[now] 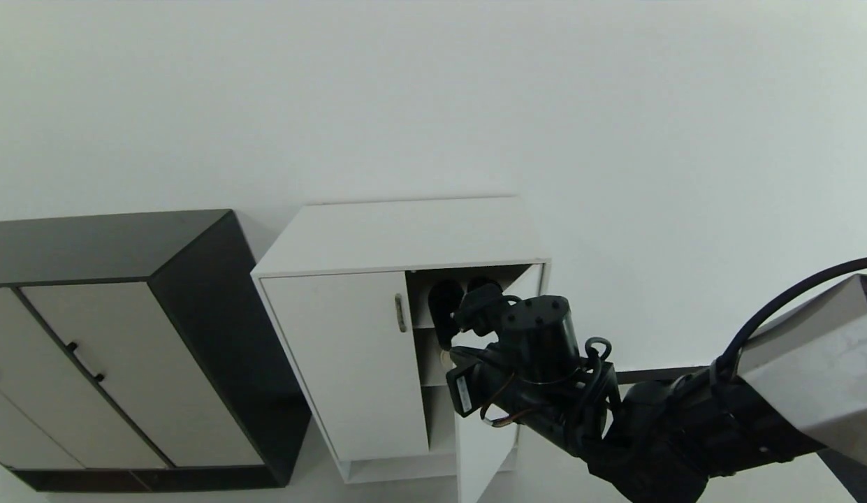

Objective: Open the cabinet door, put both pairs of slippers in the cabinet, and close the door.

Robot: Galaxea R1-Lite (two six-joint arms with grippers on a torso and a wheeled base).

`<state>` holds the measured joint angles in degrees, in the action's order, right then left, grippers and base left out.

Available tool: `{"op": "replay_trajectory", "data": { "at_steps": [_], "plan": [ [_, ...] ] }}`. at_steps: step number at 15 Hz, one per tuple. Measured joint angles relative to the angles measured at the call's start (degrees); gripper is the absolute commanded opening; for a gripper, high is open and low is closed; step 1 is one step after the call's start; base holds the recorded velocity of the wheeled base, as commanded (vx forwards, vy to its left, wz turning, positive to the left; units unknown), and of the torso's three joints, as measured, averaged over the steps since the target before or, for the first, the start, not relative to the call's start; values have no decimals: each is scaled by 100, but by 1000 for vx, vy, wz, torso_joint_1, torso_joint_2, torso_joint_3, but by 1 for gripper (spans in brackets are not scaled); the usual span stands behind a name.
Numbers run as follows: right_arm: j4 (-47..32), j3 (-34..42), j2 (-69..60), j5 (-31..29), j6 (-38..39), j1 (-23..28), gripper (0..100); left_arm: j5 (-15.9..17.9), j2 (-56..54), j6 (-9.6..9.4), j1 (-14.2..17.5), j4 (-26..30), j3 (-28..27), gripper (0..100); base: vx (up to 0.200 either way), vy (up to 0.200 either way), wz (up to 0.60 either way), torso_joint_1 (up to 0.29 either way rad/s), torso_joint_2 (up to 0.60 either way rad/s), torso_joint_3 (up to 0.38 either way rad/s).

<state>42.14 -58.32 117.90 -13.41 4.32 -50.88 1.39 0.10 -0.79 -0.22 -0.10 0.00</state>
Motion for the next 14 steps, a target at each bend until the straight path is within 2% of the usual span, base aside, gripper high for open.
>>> {"op": "replay_trajectory", "data": {
  "at_steps": [2,4,6,10,14],
  "plan": [
    [345,160,-12,206,-71,44,0,2,0,1,-5,2,0,0,0,0,0,0,0,0],
    [855,538,-34,1051,-363,265,0,2,0,1,0,2,0,0,0,0,0,0,0,0],
    [1057,890,-50,1619,-505,599,0,2,0,1,-2,2,0,0,0,0,0,0,0,0],
    [1103,1442,-39,2676,-1061,1274,0,2,0,-10,-7,2,0,0,200,0,0,-6,1,4],
    [1107,1535,16,2737,-1078,1437,0,2,0,-7,-2,2,0,0,200,0,0,11,12,4]
  ]
}}
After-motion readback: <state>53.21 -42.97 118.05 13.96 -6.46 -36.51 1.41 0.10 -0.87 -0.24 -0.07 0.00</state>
